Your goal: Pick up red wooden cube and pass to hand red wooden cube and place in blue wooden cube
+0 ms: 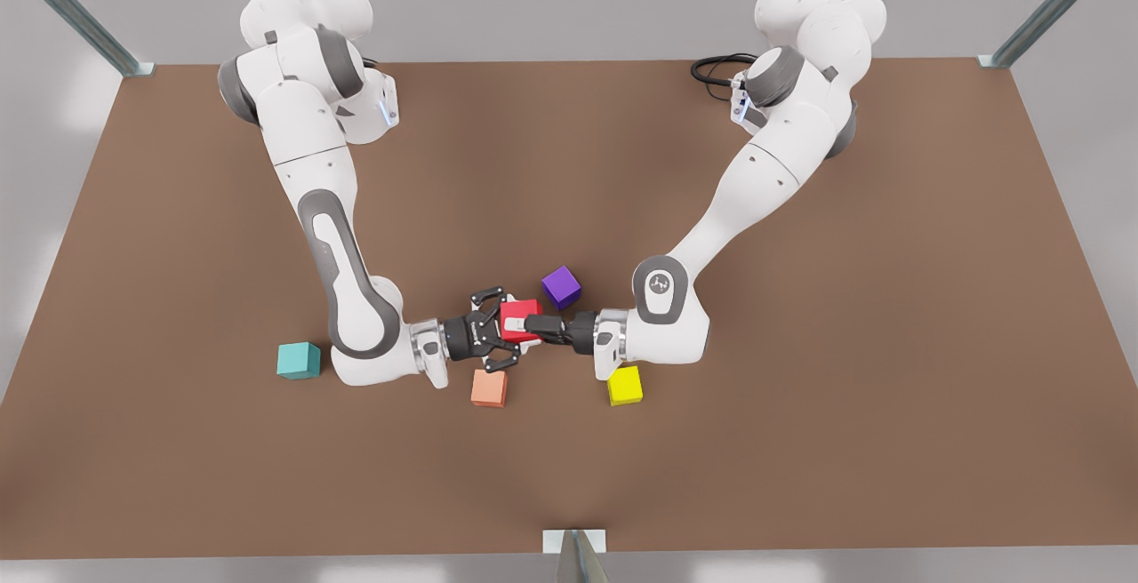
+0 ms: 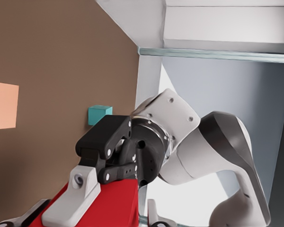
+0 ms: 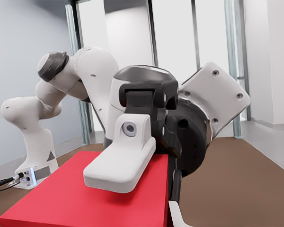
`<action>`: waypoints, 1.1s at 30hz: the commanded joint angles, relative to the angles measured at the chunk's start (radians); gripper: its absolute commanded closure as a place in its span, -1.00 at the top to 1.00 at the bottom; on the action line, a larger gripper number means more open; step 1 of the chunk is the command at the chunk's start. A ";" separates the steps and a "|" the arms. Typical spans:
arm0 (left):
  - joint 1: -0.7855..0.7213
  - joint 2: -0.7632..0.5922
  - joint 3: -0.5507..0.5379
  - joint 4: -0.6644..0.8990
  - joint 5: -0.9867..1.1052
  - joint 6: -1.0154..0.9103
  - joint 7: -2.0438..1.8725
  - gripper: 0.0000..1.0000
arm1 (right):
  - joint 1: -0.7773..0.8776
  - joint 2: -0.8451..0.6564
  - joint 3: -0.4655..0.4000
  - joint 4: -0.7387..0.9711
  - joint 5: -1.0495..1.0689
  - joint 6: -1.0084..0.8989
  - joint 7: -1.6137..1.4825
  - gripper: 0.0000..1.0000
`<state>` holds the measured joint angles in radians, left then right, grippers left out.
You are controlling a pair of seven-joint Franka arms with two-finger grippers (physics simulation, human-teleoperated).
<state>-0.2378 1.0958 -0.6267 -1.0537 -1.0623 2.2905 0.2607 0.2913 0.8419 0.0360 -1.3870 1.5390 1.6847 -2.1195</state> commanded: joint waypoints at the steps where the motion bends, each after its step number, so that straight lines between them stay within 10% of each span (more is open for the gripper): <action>1: 0.000 -0.004 -0.001 0.000 0.002 0.003 0.023 1.00 | -0.001 -0.001 0.001 0.000 0.010 0.001 -0.025 -0.06; 10: 0.253 -0.057 -0.015 -0.038 0.096 -0.290 -0.043 1.00 | -0.044 -0.009 -0.042 0.013 -0.082 -0.013 -0.033 -0.06; 15: 0.342 -0.393 -0.015 0.046 1.355 -1.031 -0.350 1.00 | -0.083 -0.127 -0.243 0.048 -0.822 0.004 0.191 -0.06; 19: 0.425 -0.504 -0.048 0.038 1.374 -1.194 -0.595 1.00 | -0.081 -0.239 -0.255 -0.065 -1.325 0.186 0.461 -0.06; 20: 0.425 -0.652 0.102 -0.114 1.241 -1.099 -0.459 1.00 | -0.087 -0.276 -0.257 -0.124 -1.419 0.248 0.504 -0.07; 21: 0.126 -0.911 0.483 -0.461 1.155 -0.854 -0.423 1.00 | -0.090 -0.284 -0.257 -0.141 -1.482 0.295 0.535 -0.07; 33: 0.164 -0.855 0.479 -0.420 1.116 -0.914 -0.393 1.00 | -0.092 -0.331 -0.294 -0.402 -1.573 0.607 0.665 -0.07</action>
<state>-0.0744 0.2424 -0.1470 -1.4744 0.0606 1.4034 -0.0271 0.1993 0.5132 -0.2575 -1.7815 -0.0247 2.1766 -1.7314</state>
